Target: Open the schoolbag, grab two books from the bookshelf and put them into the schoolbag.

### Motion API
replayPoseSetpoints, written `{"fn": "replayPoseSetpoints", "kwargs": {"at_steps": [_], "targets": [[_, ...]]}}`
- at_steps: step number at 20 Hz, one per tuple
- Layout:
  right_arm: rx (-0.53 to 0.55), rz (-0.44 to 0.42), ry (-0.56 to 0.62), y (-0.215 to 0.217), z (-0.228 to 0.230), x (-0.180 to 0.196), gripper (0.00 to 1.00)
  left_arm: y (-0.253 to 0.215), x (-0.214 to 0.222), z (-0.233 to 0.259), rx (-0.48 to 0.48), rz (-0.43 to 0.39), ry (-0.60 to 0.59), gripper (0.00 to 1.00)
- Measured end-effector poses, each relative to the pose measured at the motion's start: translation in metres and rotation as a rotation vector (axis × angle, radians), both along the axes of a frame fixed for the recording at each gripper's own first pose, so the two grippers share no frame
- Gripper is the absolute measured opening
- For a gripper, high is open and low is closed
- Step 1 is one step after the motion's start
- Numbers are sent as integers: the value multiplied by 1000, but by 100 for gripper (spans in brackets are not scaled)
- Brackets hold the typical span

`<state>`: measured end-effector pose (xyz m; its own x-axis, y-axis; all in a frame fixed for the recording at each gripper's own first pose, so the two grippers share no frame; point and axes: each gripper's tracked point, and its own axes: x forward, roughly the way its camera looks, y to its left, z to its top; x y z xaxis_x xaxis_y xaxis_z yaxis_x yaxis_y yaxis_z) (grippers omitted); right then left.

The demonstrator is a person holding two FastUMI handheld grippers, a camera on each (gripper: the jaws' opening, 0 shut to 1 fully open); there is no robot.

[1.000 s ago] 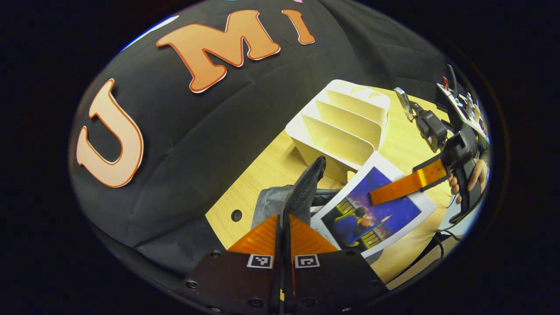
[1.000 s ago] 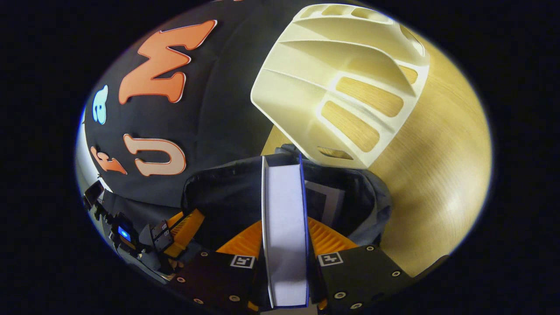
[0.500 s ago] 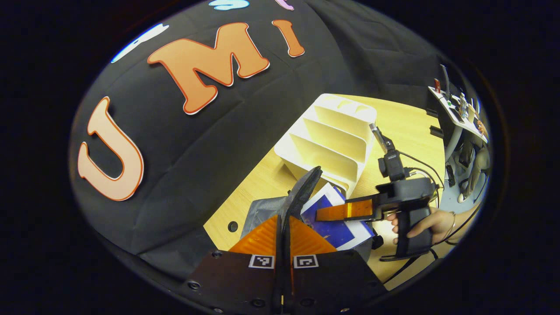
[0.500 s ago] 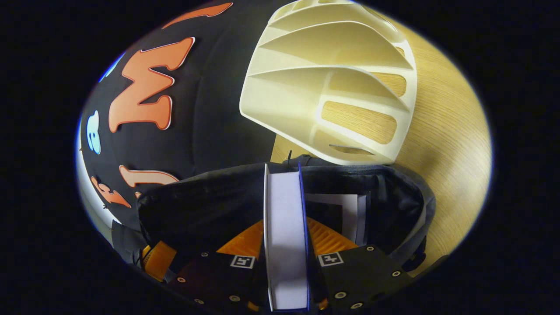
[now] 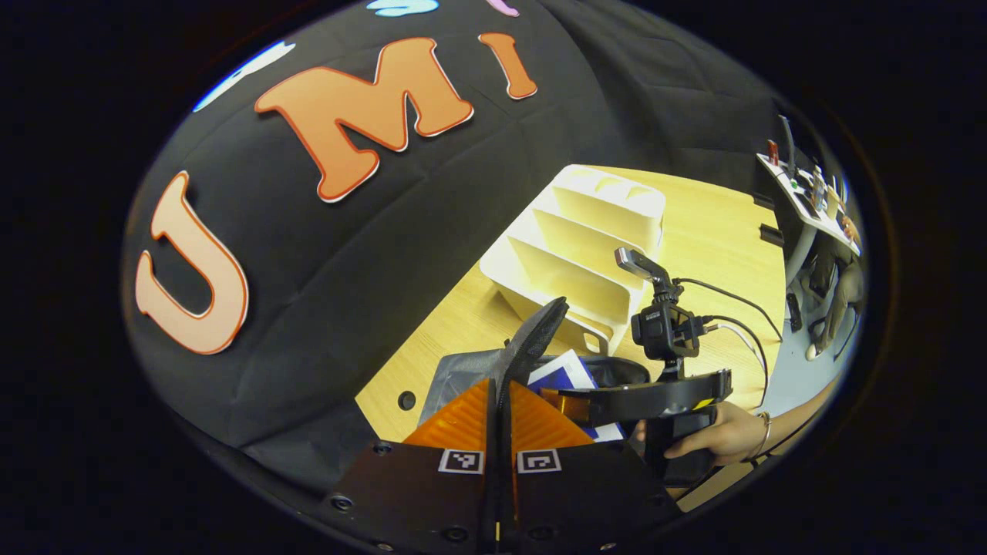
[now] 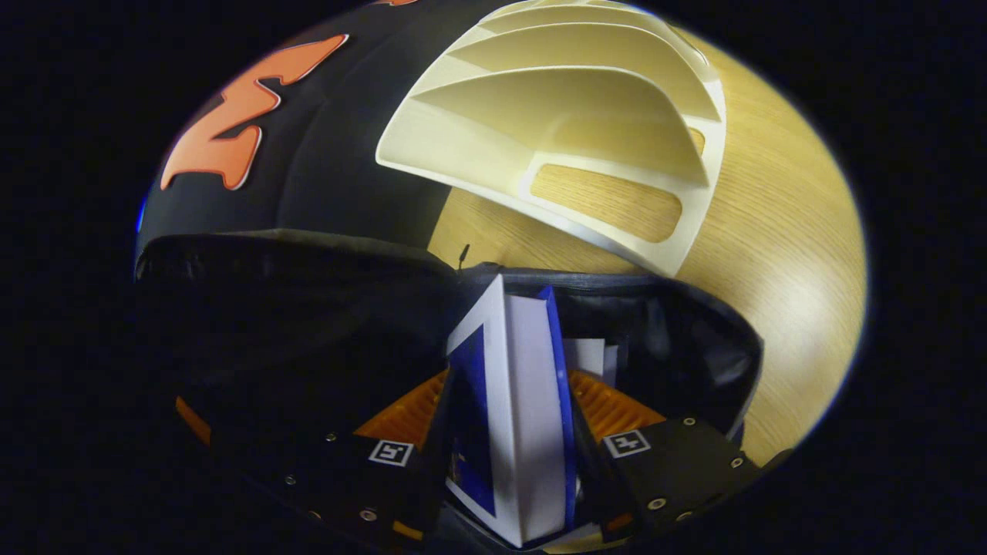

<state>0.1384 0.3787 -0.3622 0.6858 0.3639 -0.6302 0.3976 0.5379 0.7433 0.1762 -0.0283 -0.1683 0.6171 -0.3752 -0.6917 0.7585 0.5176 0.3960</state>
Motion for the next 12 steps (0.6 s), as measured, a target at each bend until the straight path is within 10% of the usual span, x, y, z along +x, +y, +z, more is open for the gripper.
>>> {"fn": "replayPoseSetpoints", "kwargs": {"at_steps": [4,5,6,12], "targets": [[-18,90,63,-2,-5,-25,82,0,-5,-15,-13,8,24,2],[-17,114,69,-6,-3,-33,97,-1,-7,-17,-12,4,23,2],[-22,127,71,-13,-1,-39,82,-3,-8,-20,-12,3,24,2],[-318,160,45,-120,7,-60,91,-10,-23,-38,-51,30,73,2]]}}
